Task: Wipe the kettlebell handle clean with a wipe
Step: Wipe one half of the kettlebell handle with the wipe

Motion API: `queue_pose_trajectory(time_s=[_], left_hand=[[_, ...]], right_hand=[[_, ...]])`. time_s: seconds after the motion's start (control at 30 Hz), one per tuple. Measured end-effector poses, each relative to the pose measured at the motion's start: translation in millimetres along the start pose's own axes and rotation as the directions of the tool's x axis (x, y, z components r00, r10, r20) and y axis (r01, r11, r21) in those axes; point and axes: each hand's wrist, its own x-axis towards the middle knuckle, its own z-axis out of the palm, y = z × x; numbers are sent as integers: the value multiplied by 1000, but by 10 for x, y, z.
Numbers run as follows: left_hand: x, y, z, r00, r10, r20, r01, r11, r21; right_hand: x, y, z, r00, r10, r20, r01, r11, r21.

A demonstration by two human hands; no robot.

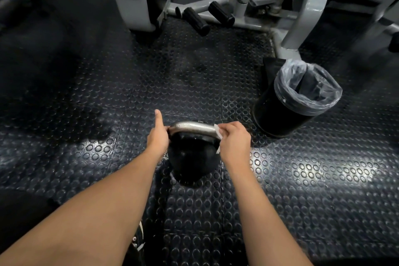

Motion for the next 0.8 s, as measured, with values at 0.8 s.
queue_pose_trajectory(time_s=[0.8], left_hand=[[-34, 38, 22, 1000, -6, -21, 6, 1000, -2]], right_hand=[[-236, -17, 167, 975, -159, -157, 162, 987, 6]])
